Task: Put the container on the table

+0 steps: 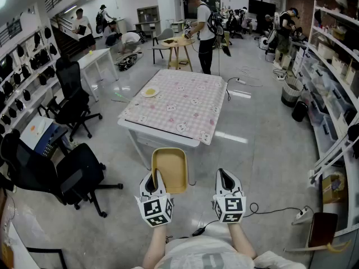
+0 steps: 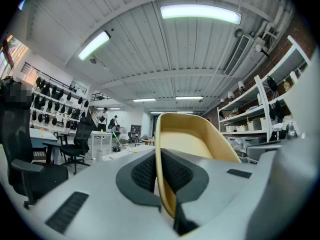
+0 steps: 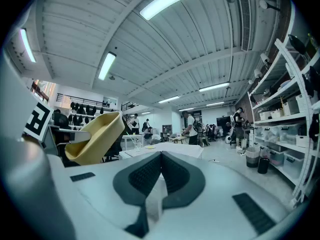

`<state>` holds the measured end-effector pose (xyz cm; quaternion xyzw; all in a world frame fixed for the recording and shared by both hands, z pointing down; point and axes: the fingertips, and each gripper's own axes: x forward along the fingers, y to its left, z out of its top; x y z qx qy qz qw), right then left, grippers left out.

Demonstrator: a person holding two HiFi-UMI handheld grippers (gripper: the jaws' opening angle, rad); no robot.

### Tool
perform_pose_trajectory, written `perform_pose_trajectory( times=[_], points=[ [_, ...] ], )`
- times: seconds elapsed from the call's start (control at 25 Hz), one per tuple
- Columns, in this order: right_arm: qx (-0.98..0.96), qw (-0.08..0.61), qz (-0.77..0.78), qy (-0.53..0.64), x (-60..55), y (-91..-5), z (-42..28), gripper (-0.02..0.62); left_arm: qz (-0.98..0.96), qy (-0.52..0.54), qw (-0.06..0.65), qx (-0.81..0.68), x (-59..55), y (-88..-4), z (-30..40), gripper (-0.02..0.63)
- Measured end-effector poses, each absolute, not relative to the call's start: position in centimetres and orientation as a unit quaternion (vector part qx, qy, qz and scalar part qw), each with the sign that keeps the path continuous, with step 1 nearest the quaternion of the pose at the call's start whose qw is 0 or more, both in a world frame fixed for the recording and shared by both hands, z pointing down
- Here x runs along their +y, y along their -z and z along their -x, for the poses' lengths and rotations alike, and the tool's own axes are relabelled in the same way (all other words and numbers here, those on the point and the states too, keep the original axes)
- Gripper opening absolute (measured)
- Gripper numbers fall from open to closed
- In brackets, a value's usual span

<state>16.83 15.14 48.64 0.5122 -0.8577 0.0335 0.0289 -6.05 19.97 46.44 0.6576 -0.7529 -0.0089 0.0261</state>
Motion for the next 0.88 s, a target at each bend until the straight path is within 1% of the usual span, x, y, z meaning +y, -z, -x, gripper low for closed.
perform_pose_trajectory(
  times=[0.44, 0.68, 0.88],
  points=[
    [-0.863, 0.034, -0.503, -0.034, 14.7, -48.9, -16.3, 0.029, -0.661, 0.006, 0.025, -0.75, 19.3, -46.4, 5.6, 0.028],
    [-0.864, 0.016, -0.5, -0.054, 14.3, -49.0, -16.1, 0.029, -0.656, 0.001, 0.03, -0.754, 19.2, -46.7, 6.1, 0.028],
    [-0.867, 0.031, -0.491, -0.077, 14.3, -51.1, -15.3, 0.029, -0.652, -0.006, 0.042, -0.757, 20.1, -48.0, 6.3, 0.028]
  ],
)
